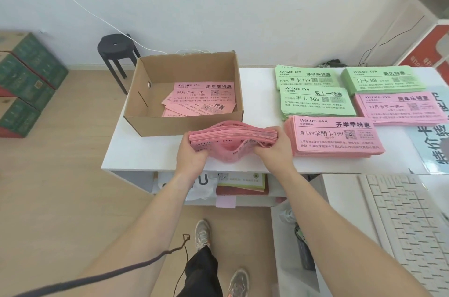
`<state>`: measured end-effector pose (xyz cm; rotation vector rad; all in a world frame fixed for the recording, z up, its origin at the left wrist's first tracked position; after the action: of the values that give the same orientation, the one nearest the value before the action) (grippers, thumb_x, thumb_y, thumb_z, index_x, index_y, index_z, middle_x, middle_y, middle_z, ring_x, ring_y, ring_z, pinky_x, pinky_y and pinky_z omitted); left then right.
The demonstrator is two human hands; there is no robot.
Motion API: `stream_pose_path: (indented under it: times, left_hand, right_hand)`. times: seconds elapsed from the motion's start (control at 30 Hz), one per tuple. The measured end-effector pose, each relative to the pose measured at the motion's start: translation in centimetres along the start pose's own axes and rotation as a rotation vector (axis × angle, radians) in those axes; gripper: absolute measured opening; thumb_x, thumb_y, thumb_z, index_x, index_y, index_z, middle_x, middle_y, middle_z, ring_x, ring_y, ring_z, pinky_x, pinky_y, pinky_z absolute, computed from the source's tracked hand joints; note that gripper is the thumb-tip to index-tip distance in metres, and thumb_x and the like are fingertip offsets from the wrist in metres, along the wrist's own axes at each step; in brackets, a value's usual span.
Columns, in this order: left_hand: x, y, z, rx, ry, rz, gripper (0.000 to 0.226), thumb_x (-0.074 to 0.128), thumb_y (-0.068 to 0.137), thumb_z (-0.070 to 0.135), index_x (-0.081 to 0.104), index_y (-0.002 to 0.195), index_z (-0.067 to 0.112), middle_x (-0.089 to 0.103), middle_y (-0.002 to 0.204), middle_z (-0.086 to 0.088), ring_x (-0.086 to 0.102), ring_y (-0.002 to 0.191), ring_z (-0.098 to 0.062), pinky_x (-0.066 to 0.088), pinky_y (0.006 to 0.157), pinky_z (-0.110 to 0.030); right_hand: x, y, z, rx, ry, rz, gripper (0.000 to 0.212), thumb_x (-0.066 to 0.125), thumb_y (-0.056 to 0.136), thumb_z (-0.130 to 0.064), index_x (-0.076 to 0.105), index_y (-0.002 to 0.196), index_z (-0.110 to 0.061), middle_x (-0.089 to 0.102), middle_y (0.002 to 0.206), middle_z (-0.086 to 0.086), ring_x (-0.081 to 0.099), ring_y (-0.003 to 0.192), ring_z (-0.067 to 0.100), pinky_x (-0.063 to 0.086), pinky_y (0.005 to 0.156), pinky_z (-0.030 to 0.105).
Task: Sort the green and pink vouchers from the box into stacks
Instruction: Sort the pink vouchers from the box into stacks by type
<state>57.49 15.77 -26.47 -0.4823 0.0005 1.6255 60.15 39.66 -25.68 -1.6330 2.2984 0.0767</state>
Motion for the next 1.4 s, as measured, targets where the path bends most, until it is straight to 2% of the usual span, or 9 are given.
stream_pose_path:
  times: [0.1,0.27,0.37,0.57,0.77,0.9,1.07,1.23,1.4]
  left_hand:
    - [0.2,0.3,-0.2,0.002,-0.004,0.009,0.051,0.066,0.08,-0.004,0.055,0.122,0.024,0.067,0.112,0.007,0.063,0.106,-0.01,0.045,0.086,-0.021]
    - [-0.2,0.7,-0.4,0.02,0.051,0.0,0.052,0.07,0.082,0.0,0.053,0.124,0.025,0.066,0.113,0.008,0.062,0.107,-0.011,0.044,0.09,-0.024]
    - [-0.2,0.8,-0.3,0.019,0.041,0.007,0.052,0.069,0.082,-0.001,0.054,0.126,0.021,0.067,0.114,0.006,0.062,0.108,-0.012,0.045,0.091,-0.024]
    - [0.1,0.7,-0.2,0.015,0.021,0.007,0.049,0.067,0.082,-0.001,0.055,0.125,0.02,0.068,0.113,0.006,0.063,0.107,-0.01,0.046,0.09,-0.021]
    - [0.4,0.4,0.1,-0.001,-0.011,0.026,0.05,0.07,0.081,-0.002,0.053,0.123,0.018,0.067,0.108,0.009,0.062,0.1,0.001,0.044,0.079,-0.012]
    - [0.5,0.0,0.2,0.009,-0.034,0.042,0.053,0.067,0.082,-0.005,0.049,0.123,0.024,0.063,0.11,0.009,0.059,0.104,0.0,0.042,0.081,-0.011]
    - [0.5,-0.1,0.2,0.005,-0.016,0.037,0.046,0.065,0.083,-0.003,0.055,0.121,0.02,0.067,0.11,0.006,0.061,0.105,-0.004,0.048,0.09,-0.023]
    - [-0.4,0.1,0.4,0.058,-0.008,0.034,0.041,0.065,0.085,0.0,0.055,0.116,0.024,0.068,0.108,0.008,0.061,0.104,-0.002,0.046,0.088,-0.019]
    - [-1.2,0.4,-0.9,0.041,0.087,-0.002,0.049,0.068,0.081,0.0,0.056,0.12,0.026,0.069,0.112,0.009,0.064,0.106,-0.006,0.05,0.093,-0.028]
  right_hand:
    - [0.0,0.4,0.2,-0.019,0.001,-0.032,0.046,0.077,0.073,0.008,0.058,0.11,-0.012,0.07,0.097,-0.003,0.064,0.08,-0.005,0.049,0.072,0.01]
    - [-1.1,0.4,2.3,-0.016,-0.026,-0.069,0.046,0.074,0.079,0.0,0.066,0.118,-0.022,0.074,0.109,-0.007,0.068,0.106,0.012,0.055,0.097,0.037]
    - [-0.9,0.0,2.9,0.002,-0.01,-0.099,0.046,0.074,0.079,-0.008,0.067,0.119,-0.029,0.075,0.111,-0.008,0.069,0.109,0.013,0.054,0.099,0.044]
    - [-1.1,-0.9,3.2,0.04,0.003,-0.116,0.068,0.066,0.074,0.004,0.053,0.133,-0.027,0.069,0.114,-0.009,0.065,0.107,0.006,0.056,0.088,0.028]
    - [-0.4,0.1,2.3,0.026,0.073,-0.006,0.046,0.077,0.078,0.0,0.055,0.113,-0.021,0.069,0.106,-0.007,0.066,0.092,-0.003,0.054,0.082,0.017]
    - [0.6,0.3,1.7,-0.032,0.096,-0.024,0.053,0.071,0.076,0.01,0.058,0.117,-0.021,0.07,0.108,-0.005,0.065,0.096,-0.006,0.049,0.083,0.009]
    - [0.8,0.4,2.0,-0.058,0.092,-0.017,0.046,0.072,0.078,0.009,0.063,0.117,-0.015,0.071,0.109,-0.001,0.065,0.099,-0.004,0.049,0.085,0.01]
    - [0.8,0.3,0.9,-0.12,0.126,-0.039,0.048,0.066,0.081,0.017,0.065,0.111,-0.021,0.073,0.105,-0.005,0.068,0.1,0.0,0.052,0.088,0.016]
    - [1.3,-0.3,2.3,-0.071,0.082,-0.063,0.055,0.074,0.075,0.006,0.062,0.12,-0.022,0.073,0.109,-0.009,0.068,0.104,0.005,0.056,0.091,0.027]
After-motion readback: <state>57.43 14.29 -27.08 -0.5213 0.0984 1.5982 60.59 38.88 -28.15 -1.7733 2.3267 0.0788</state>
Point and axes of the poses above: each hand's wrist, its own y-axis towards the middle knuckle, its own x-axis out of the palm, z = x × y, the point moved 5 cm from there along y, towards the middle knuckle
